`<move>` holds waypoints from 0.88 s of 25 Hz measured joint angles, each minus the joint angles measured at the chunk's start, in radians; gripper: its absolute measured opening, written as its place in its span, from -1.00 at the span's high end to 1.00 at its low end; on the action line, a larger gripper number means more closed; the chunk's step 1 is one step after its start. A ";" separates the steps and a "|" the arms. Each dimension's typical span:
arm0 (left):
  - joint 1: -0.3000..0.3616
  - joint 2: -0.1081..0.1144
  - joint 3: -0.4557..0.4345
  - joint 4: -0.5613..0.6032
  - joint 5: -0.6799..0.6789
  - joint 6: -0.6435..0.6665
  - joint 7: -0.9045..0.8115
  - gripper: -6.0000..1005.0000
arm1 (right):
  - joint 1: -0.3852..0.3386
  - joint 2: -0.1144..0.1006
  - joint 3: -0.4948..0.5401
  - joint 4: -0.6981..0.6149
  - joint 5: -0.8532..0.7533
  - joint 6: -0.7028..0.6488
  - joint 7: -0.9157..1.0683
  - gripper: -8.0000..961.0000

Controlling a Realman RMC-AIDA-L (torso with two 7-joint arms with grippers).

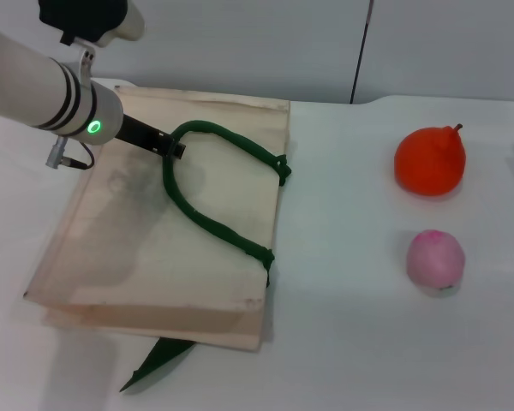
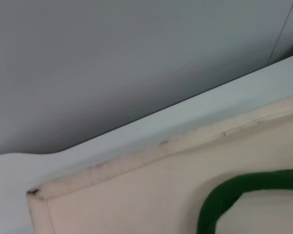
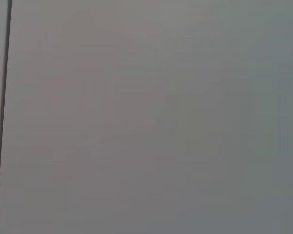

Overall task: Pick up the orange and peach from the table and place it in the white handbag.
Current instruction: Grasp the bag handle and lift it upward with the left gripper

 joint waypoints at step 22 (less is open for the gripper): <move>-0.047 -0.001 0.006 -0.102 0.001 0.053 0.001 0.23 | -0.001 0.000 -0.012 -0.016 0.000 0.000 0.000 -0.77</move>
